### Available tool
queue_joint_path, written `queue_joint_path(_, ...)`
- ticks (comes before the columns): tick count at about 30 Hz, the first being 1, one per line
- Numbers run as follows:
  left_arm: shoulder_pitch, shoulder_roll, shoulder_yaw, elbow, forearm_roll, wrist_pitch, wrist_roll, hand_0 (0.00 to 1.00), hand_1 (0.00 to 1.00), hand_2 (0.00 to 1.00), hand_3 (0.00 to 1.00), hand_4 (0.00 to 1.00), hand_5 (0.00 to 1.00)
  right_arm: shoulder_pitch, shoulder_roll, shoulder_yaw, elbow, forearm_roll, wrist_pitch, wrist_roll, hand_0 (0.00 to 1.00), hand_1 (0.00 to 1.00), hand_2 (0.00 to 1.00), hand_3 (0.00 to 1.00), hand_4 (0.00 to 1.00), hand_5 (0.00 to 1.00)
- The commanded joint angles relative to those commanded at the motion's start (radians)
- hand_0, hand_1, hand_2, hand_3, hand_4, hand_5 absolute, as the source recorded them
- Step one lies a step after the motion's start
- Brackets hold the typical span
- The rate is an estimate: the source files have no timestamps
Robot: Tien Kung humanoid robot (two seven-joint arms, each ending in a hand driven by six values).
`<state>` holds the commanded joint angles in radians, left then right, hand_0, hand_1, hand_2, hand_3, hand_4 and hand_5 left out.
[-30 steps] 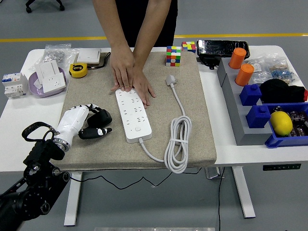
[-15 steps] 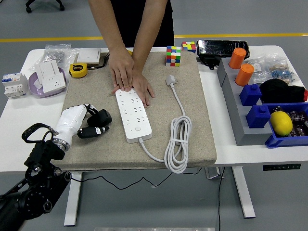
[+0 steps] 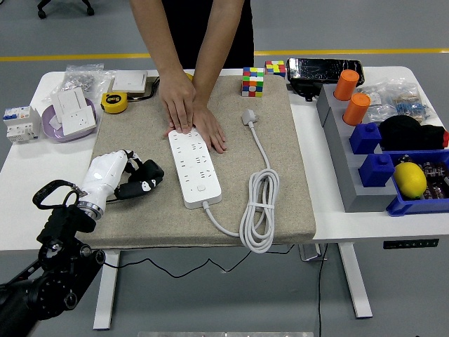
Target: Pick up the plug,place it near the board,insert it into the board,press the button
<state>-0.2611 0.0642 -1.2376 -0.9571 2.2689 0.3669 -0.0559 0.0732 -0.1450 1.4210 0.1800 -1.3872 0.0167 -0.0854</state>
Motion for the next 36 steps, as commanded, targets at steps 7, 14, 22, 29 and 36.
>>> queue_joint_path(7,-0.002,0.017,0.019,-0.033,0.0,0.03,-0.006,0.418,0.281,0.274,0.289,0.303,0.149,0.001,0.0,0.002,0.0,0.0,0.0,0.0,0.824,0.749,0.747,0.785,0.998,0.92)
queue_joint_path(14,-0.03,0.064,0.091,-0.102,-0.103,0.025,-0.04,0.414,0.278,0.267,0.283,0.35,0.183,0.0,-0.001,0.002,0.0,-0.001,0.0,-0.001,0.825,0.749,0.747,0.785,0.998,0.92)
queue_joint_path(22,-0.15,0.141,0.272,-0.108,-0.177,0.021,-0.073,0.415,0.28,0.268,0.287,0.402,0.146,0.006,-0.006,-0.007,0.0,0.001,0.001,-0.001,0.825,0.749,0.747,0.785,0.998,0.919)
queue_joint_path(29,-0.258,0.167,0.428,-0.054,-0.162,0.038,-0.099,0.415,0.281,0.268,0.286,0.412,0.135,0.009,-0.012,-0.011,0.0,-0.001,0.001,-0.005,0.826,0.75,0.746,0.785,0.998,0.919)
queue_joint_path(36,-0.309,0.167,0.517,0.032,-0.167,0.075,-0.14,0.415,0.286,0.266,0.289,0.424,0.133,0.013,-0.016,-0.017,0.0,-0.001,0.002,-0.004,0.825,0.749,0.746,0.785,0.998,0.919)
